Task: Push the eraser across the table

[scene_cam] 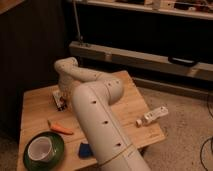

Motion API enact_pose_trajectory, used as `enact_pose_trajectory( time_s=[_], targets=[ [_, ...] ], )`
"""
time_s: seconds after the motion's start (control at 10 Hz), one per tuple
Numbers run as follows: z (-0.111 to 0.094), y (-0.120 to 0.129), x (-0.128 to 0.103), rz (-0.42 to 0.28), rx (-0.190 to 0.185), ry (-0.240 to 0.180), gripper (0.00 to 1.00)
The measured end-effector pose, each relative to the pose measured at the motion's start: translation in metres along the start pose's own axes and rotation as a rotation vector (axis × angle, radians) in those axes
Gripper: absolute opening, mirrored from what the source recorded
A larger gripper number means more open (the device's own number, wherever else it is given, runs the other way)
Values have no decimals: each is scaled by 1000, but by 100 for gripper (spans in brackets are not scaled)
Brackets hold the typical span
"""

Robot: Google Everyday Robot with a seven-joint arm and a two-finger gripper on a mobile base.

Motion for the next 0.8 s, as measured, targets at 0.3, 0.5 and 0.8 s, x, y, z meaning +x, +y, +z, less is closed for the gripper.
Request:
enact_pose_trajectory(
  time_s=[0.3,0.5,0.8],
  targets=[
    [1,22,5,-46,-35,12,0],
    [3,43,12,-87,-49,15,0],
    [13,69,9,-140,-48,34,0]
  ],
)
